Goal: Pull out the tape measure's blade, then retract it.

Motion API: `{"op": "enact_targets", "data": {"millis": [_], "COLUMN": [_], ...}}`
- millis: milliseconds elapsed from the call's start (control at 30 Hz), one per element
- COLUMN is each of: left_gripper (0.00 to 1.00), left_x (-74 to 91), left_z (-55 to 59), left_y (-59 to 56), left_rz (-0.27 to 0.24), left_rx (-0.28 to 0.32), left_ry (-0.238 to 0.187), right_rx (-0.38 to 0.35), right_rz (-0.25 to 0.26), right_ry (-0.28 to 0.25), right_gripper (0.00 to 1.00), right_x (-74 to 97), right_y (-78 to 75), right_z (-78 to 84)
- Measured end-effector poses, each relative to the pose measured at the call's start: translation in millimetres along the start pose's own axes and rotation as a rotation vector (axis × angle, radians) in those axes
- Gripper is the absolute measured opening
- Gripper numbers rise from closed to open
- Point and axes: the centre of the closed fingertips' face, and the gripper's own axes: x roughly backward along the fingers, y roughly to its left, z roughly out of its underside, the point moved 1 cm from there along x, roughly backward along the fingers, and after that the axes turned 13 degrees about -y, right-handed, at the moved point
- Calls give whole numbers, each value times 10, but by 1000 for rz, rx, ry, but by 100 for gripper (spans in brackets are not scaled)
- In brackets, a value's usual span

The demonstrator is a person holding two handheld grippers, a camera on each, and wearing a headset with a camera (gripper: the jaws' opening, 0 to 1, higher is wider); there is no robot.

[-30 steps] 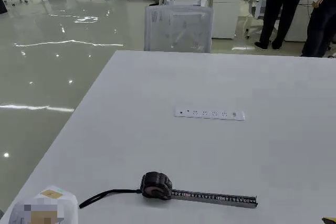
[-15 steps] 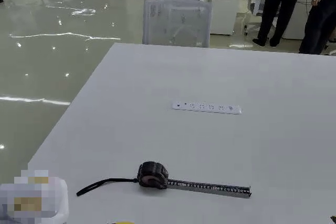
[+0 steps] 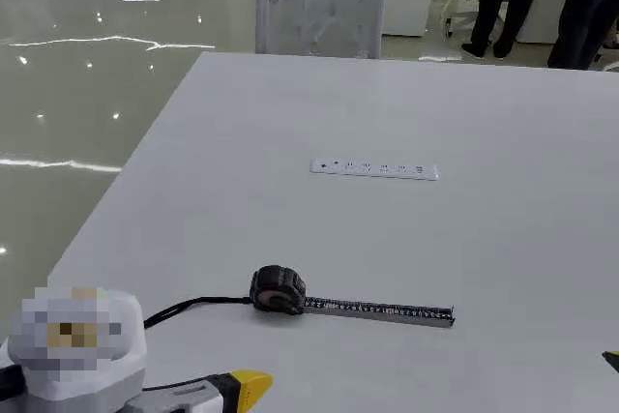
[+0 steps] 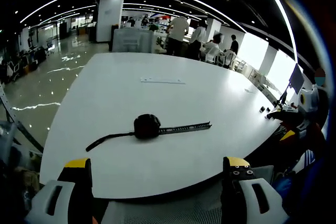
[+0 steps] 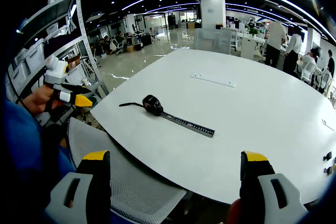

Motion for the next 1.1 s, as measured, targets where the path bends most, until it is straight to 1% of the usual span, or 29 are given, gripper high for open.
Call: {"op": "enact_targets", "data": {"millis": [67, 100, 133, 233, 267, 333, 367, 400, 433, 467, 567, 667, 733, 833, 900, 1100], "left_gripper": [100, 100, 100, 100, 100, 100, 100, 100, 100, 99, 99, 98, 98, 98, 98, 97], "left_x": [-65, -106, -134, -205, -240, -291, -337, -364, -410, -439, -532, -618, -654, -741, -790, -972], "left_z": [23, 48, 59, 56, 64, 33, 0, 2, 4, 17, 33, 43, 39, 79, 87, 91], "left_y": [-16, -22, -35, -78, -81, -77, -80, -76, -62, -59, -74, -84, -79, -76, -75, -63], "left_rz": [2, 1, 5, 13, 10, 6, 5, -2, -11, -13, -10, -10, -14, -11, -14, -32], "left_rx": [-6, -30, -40, -39, -50, -50, -40, -38, -53, -66, -72, -91, -90, -92, -96, -105], "left_ry": [10, 23, 28, 25, 30, 9, -14, -14, -17, -11, -7, -3, -5, 10, 10, 12], "right_rx": [-1, 8, 18, 19, 31, 37, 38, 40, 44, 51, 73, 81, 94, 112, 140, 158], "right_rz": [-9, -13, -18, -28, -33, -36, -44, -50, -57, -62, -84, -99, -107, -113, -121, -141], "right_ry": [-4, -2, -5, 0, 8, 15, 22, 25, 20, 19, 32, 45, 53, 62, 81, 113], "right_gripper": [100, 100, 100, 100, 100, 100, 99, 98, 98, 97, 96, 96, 96, 94, 93, 91], "right_x": [-37, -65, -88, -144, -168, -206, -234, -252, -288, -314, -389, -467, -515, -601, -650, -814], "right_y": [4, 1, -7, -18, -23, -38, -39, -38, -37, -40, -38, -74, -101, -168, -222, -341], "right_z": [0, 11, 14, 25, 38, 52, 65, 68, 66, 68, 82, 108, 131, 168, 213, 307]}}
